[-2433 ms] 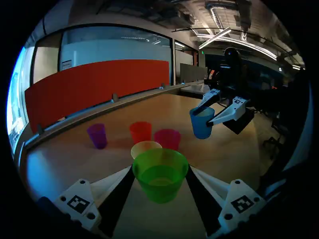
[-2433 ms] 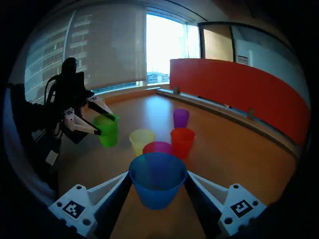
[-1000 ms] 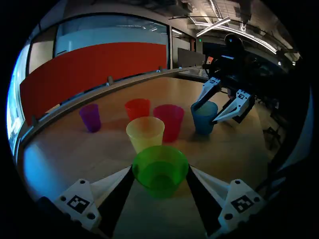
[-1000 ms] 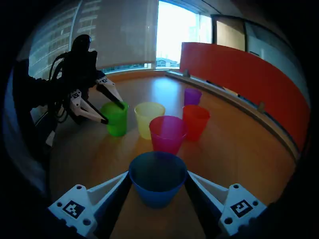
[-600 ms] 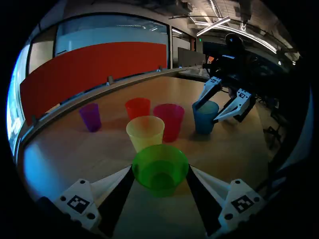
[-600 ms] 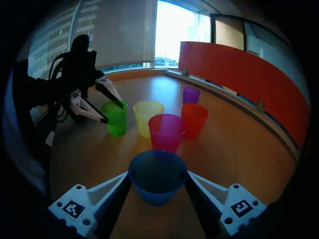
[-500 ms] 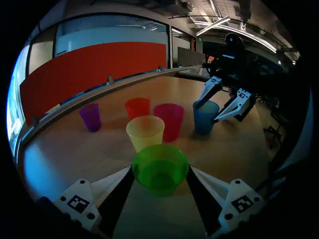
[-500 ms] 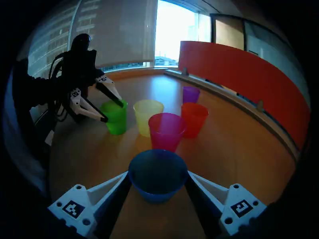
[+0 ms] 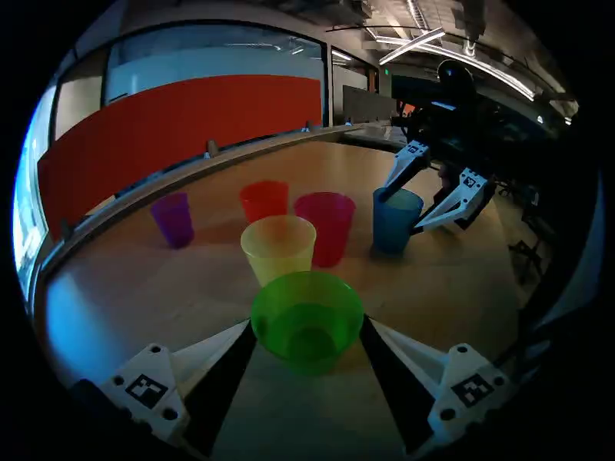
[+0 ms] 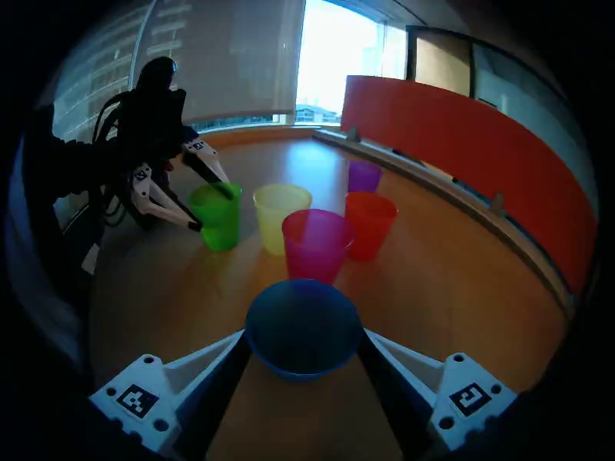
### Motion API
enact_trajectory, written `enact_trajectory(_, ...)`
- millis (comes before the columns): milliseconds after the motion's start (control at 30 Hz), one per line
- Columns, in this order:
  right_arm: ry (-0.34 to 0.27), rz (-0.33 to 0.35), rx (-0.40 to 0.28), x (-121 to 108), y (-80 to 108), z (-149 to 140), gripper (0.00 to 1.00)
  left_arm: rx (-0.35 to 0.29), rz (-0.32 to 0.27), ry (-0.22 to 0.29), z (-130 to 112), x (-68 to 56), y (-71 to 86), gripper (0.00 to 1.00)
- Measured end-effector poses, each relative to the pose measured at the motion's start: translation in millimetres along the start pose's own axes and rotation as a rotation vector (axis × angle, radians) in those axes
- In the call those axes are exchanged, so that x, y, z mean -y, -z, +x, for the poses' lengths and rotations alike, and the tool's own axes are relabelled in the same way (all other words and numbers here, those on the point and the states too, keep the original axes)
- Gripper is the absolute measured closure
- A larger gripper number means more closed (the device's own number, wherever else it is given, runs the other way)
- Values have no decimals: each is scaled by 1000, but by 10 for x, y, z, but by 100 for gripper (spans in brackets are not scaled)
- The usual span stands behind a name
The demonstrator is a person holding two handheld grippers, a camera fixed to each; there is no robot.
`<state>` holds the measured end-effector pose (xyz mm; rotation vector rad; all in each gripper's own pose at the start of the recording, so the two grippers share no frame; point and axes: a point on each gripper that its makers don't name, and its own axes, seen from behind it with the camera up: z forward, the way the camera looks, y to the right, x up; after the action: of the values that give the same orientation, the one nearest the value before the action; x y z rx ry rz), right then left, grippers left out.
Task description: Pour water
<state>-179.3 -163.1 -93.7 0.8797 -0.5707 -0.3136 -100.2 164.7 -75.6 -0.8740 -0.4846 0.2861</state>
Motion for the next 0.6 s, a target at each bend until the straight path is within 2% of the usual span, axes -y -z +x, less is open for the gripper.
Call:
enact_trajectory(200,-13,1,1,4,11,-21,1,6,3,8,-13,10,16,6)
enact_trajectory(600,-18,-17,1,-13,155,-99,1,21,28,2,-99,47,164,6)
